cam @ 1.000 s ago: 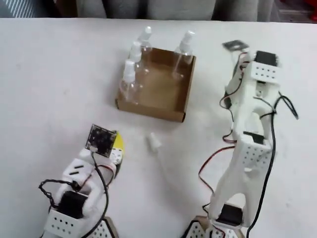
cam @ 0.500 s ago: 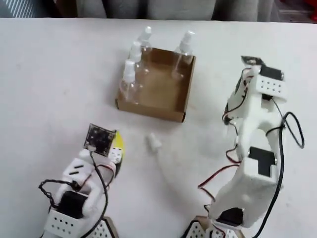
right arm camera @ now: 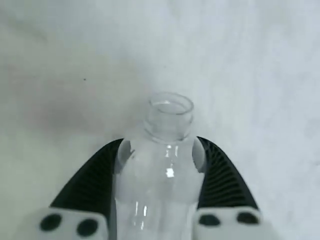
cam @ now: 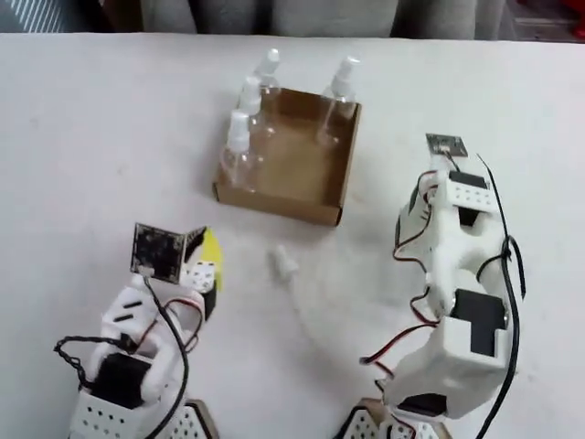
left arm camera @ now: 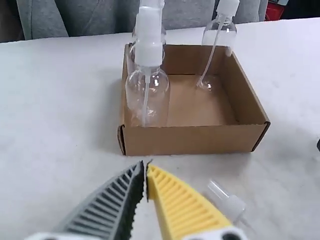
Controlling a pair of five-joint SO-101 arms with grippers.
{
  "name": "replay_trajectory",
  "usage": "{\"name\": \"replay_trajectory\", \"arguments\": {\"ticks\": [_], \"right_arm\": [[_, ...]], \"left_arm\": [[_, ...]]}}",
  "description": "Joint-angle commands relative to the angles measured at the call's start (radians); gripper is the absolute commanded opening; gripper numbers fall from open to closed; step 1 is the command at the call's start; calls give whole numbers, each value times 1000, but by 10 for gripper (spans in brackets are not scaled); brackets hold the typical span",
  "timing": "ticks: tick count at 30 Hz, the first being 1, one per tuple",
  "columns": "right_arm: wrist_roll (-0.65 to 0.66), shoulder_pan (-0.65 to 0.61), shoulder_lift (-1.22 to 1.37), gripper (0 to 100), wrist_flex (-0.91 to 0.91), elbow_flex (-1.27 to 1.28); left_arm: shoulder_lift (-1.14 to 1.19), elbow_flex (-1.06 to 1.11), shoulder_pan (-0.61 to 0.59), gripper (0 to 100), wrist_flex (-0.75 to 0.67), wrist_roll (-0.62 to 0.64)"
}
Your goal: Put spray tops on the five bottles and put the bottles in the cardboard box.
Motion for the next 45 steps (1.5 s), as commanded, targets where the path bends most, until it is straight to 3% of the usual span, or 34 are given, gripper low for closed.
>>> {"name": "replay_trajectory", "arguments": {"ticks": [1, 6, 12, 20, 29, 35, 45], "right_arm": [[-11, 24, -51, 25, -51, 17], [-5, 31, -51, 25, -67, 25], [-3, 36, -8, 25, -91, 14], [-2, 36, 82, 25, -53, -74], [-2, 28, 111, 25, -42, -106], [-2, 28, 116, 25, -42, -112], [0, 27, 117, 25, -42, -117]], "left_arm": [[240, -172, -2, 23, -54, 11], [601, -425, 47, 23, -38, 72], [1038, -769, 143, 24, 118, 221], [1460, -959, 226, 24, 144, 443], [1524, -988, 278, 37, 129, 557], [1531, -979, 277, 203, 130, 626], [1550, -922, 265, 199, 63, 687]]}}
